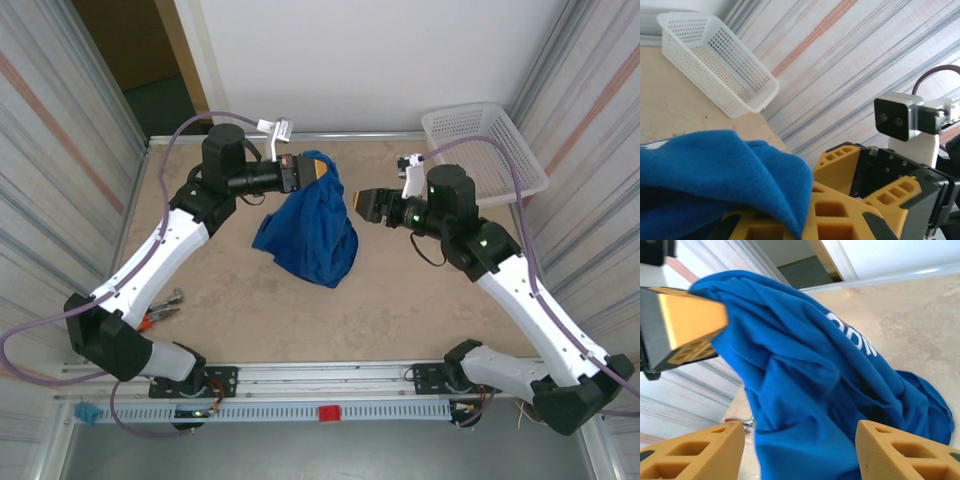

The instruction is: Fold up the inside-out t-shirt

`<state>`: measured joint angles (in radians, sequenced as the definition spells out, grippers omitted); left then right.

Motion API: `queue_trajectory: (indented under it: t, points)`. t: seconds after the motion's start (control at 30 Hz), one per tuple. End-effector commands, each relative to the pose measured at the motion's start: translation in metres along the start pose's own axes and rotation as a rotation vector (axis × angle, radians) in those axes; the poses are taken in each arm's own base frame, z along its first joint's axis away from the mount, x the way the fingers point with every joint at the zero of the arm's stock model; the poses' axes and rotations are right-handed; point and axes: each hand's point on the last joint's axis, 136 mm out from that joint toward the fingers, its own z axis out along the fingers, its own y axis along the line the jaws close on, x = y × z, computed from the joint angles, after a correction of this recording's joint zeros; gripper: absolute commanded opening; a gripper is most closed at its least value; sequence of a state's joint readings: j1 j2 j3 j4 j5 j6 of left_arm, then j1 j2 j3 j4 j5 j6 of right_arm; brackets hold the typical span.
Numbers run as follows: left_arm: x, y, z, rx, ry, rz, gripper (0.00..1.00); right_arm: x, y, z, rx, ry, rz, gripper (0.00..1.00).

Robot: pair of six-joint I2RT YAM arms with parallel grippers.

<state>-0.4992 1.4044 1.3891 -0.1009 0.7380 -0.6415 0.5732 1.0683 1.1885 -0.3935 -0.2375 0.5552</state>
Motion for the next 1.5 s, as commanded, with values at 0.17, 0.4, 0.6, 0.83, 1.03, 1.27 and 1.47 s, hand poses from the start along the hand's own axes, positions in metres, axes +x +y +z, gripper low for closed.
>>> queue_trajectory:
  t: [0.17, 0.4, 0.6, 0.83, 1.03, 1.27, 1.47]
  points:
    - [-0.01, -0.038, -0.019, 0.087, -0.022, 0.064, 0.0, 0.049, -0.072, 0.047, 0.203, 0.088, 0.022, 0.68]
    - [-0.012, -0.036, -0.022, 0.088, -0.033, 0.055, 0.0, 0.077, -0.116, 0.048, 0.182, 0.093, 0.205, 0.67]
    - [-0.013, -0.035, -0.021, 0.091, -0.034, 0.054, 0.0, 0.092, -0.113, 0.061, 0.113, 0.133, 0.228, 0.67]
    - [-0.014, -0.035, -0.021, 0.091, -0.039, 0.051, 0.0, 0.095, -0.096, 0.095, 0.033, 0.174, 0.243, 0.67]
    - [-0.013, -0.027, -0.022, 0.066, -0.049, 0.026, 0.0, 0.082, -0.085, 0.123, -0.03, 0.174, 0.253, 0.13]
    - [-0.009, 0.05, -0.055, -0.093, -0.146, -0.109, 0.0, -0.012, -0.056, 0.048, -0.068, 0.033, 0.153, 0.0]
    - [0.012, 0.103, -0.065, -0.172, -0.151, -0.174, 0.0, -0.082, 0.0, -0.022, -0.157, -0.119, 0.054, 0.0]
